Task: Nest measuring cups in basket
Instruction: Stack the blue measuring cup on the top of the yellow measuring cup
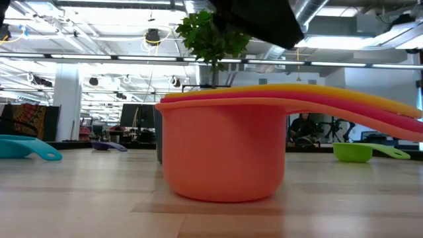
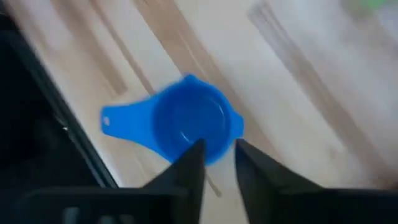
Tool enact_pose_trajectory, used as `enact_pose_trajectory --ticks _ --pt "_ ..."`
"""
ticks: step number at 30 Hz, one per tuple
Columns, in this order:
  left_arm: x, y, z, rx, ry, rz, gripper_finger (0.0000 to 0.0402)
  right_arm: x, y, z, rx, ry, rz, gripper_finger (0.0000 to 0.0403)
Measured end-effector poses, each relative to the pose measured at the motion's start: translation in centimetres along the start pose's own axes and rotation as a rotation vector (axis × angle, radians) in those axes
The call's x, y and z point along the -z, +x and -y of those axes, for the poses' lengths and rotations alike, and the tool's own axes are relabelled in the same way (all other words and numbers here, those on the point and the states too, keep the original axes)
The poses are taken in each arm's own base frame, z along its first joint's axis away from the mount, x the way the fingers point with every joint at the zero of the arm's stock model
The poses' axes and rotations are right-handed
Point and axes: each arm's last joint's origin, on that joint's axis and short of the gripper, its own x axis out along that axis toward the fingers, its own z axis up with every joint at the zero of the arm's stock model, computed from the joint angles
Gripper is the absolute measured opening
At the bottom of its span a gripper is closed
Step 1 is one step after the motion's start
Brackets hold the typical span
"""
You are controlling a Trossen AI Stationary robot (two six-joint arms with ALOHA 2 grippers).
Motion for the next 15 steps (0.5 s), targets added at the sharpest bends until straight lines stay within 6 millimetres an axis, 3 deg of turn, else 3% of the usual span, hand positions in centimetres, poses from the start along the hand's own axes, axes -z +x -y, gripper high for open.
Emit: enact_pose_trajectory --ticks 4,7,10,15 --pt "-0.1 0.1 -0.4 -0.047 0.025 0.007 0.0075 0.4 1.7 -0.1 0.122 0.048 -0.050 0.0194" --pt "0.2 0.2 -0.7 -0.059 0.040 -0.020 0.0075 0.5 2.9 -0.4 0.172 0.070 -0.063 0.0223" --pt "0.3 0.3 -0.9 -0.064 0.084 -0.037 0.0075 0.4 3.9 -0.8 0.190 0.089 -0.063 0.0222" --pt "0.4 0.3 -0.8 -0.057 0.108 -0.042 0.0075 0.6 5.1 -1.3 0.211 0.084 -0.106 0.0181"
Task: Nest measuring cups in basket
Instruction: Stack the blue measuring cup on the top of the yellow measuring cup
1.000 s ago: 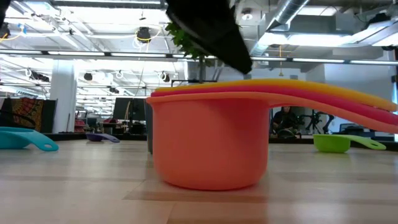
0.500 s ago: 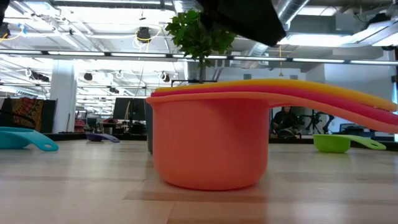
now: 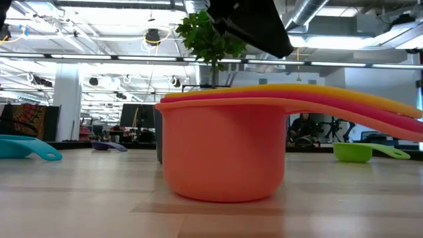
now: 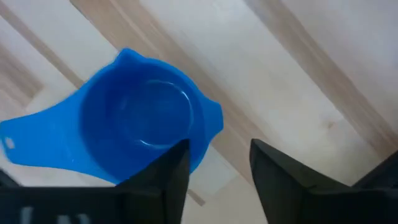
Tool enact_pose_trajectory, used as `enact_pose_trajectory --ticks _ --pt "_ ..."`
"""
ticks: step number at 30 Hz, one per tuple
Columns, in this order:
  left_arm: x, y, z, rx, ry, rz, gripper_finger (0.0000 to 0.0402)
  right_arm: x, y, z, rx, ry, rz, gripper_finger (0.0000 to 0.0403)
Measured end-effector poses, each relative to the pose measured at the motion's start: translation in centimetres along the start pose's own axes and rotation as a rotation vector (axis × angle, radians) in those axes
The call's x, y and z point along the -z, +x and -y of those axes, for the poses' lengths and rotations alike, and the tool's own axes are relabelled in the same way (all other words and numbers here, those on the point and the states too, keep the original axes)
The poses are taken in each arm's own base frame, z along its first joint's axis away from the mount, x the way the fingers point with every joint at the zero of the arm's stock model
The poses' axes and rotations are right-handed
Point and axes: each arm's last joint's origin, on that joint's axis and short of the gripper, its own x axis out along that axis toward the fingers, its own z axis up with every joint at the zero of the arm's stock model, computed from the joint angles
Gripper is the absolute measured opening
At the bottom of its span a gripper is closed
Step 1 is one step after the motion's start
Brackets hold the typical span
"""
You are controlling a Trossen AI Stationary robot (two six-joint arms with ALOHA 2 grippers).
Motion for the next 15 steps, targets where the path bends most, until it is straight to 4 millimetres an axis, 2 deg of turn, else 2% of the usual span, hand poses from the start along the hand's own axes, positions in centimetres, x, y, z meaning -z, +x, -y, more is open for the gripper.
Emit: enact_pose_trajectory --ticks 9,15 --pt "0.0 0.0 0.0 0.000 -0.005 0.001 0.0075 0.7 1.5 -0.7 0.017 -0.033 0.000 0.0088" --pt "0.0 0.0 0.0 0.000 -0.005 0.001 0.0075 0.1 1.3 -0.8 0.009 -0.227 0.022 0.0042"
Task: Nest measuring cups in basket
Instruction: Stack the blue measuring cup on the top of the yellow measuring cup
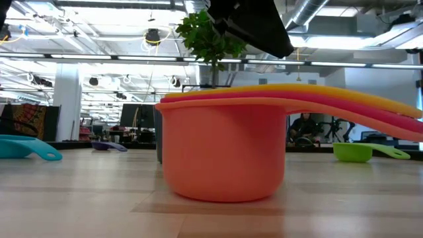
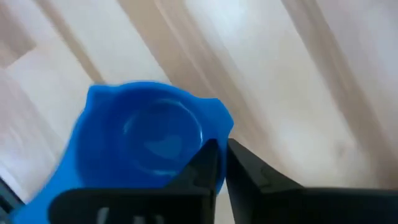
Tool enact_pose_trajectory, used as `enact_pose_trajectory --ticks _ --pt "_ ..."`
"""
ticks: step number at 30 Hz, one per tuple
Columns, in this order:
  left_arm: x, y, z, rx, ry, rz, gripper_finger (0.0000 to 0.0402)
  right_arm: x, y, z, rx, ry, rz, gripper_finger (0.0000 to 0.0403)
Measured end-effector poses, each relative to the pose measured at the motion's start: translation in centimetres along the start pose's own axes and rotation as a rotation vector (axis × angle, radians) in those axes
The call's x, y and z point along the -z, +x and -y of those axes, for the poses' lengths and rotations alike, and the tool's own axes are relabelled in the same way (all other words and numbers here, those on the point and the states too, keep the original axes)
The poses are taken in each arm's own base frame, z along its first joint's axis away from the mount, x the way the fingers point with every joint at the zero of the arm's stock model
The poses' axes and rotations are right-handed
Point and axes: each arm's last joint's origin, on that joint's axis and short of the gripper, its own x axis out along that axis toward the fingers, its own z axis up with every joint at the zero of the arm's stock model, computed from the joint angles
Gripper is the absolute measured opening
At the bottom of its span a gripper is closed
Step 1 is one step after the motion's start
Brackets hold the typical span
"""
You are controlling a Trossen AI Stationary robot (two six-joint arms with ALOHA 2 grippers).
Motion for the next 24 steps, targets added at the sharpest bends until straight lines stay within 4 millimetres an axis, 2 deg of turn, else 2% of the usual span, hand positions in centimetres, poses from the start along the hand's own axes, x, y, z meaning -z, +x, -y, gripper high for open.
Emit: enact_pose_trajectory --ticks 5,12,16,20,24 --pt "-0.1 0.0 -0.1 -0.001 0.000 0.005 0.0075 -2.3 0.4 0.0 0.021 -0.148 0.064 0.0018" --pt "-0.2 0.1 -0.2 -0.003 -0.042 0.019 0.0075 -7.0 1.3 -0.5 -0.026 -0.342 0.145 0.0042" --pt "-0.2 0.2 -0.4 0.011 -0.081 0.017 0.0075 -9.1 1.5 -0.8 -0.080 -0.436 0.193 0.0037" --pt "-0.2 0.4 -0.7 0.031 -0.109 0.014 0.0075 -10.4 1.7 -0.9 -0.111 -0.487 0.212 0.0034" --pt "-0.3 0.6 -1.1 0.036 -0.167 0.014 0.0075 -11.1 1.8 -0.6 -0.105 -0.487 0.208 0.0056"
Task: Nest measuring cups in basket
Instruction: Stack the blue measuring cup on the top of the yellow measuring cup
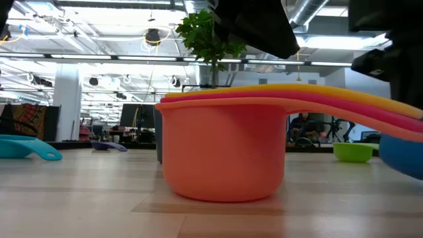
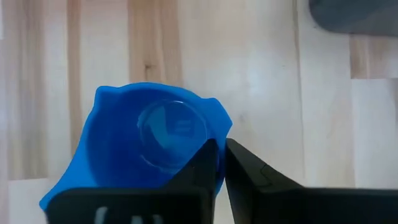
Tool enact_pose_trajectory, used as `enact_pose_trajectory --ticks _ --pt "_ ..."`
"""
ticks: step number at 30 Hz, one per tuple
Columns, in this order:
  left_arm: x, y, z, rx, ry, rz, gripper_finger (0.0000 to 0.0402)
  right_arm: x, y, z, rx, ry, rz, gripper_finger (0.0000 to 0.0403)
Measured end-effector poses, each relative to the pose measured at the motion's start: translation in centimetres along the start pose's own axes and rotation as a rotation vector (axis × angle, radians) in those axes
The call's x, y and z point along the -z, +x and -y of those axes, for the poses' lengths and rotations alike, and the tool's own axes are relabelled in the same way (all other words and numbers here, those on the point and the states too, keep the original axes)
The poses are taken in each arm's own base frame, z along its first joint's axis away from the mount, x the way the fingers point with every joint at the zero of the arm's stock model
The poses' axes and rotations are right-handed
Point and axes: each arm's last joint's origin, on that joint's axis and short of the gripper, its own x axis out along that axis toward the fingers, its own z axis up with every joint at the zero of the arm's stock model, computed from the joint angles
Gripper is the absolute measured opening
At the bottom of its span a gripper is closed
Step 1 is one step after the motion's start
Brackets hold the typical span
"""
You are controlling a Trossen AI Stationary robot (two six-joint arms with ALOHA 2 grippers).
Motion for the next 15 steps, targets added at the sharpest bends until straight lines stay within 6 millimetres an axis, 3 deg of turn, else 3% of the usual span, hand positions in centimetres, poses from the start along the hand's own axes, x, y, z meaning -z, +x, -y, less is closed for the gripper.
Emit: enact_pose_trajectory --ticks 9,15 --pt "-1.0 0.7 -0.7 0.126 -0.123 0.068 0.0075 -0.2 -0.1 -0.3 0.004 0.004 0.057 0.0163" --pt "0.1 3.8 -0.1 0.160 -0.086 0.145 0.0076 0.4 -2.0 -1.7 0.123 0.048 0.164 0.0230"
